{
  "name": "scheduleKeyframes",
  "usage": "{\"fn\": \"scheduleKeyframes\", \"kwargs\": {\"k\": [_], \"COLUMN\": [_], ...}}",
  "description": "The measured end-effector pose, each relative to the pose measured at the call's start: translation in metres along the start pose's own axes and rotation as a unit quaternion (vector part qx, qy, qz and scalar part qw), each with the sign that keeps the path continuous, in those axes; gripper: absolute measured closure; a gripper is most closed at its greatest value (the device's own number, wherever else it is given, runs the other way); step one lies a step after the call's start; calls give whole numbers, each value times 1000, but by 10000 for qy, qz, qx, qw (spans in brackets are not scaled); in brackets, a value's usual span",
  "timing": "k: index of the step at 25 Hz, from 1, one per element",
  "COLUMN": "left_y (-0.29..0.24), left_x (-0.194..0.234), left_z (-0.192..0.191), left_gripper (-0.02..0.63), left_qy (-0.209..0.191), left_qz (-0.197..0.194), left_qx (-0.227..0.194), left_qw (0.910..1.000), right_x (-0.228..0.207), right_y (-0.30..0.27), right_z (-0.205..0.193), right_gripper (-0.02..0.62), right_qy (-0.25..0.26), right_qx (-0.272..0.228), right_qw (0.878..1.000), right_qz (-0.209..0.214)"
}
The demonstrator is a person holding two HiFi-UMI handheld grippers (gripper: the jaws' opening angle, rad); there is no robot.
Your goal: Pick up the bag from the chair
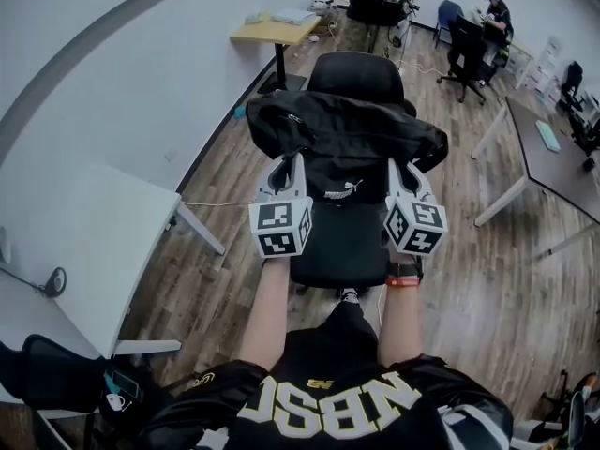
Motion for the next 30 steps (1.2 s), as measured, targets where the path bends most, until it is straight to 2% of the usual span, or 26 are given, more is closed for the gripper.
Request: {"fn": "scheduleKeyframes", "kwargs": {"k": [7, 30], "left_y": [11, 6], "left_x": [-11, -16], "left_z": [21, 32], "left_gripper": [569, 568], "left_qy": [-77, -94], "left_qz": [-221, -464], "left_qx": [-277, -327], "left_qw": [9993, 9983], "right_x": [5, 7], "right_y": [16, 18], "right_z": [33, 47], "right_gripper": [560, 560], "right_qy": [183, 208], "right_qx": [-378, -495], "right_qw": [9990, 9984], "right_qz": [-143, -199]}}
Point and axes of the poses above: the fingertips, and each gripper's own axes: y backward along the fingers, x to its left, z out of its top, the point moved 5 cm from there along y, backward along the fingers, and after that the axes turned 13 degrees about y, right-handed, at the moved point
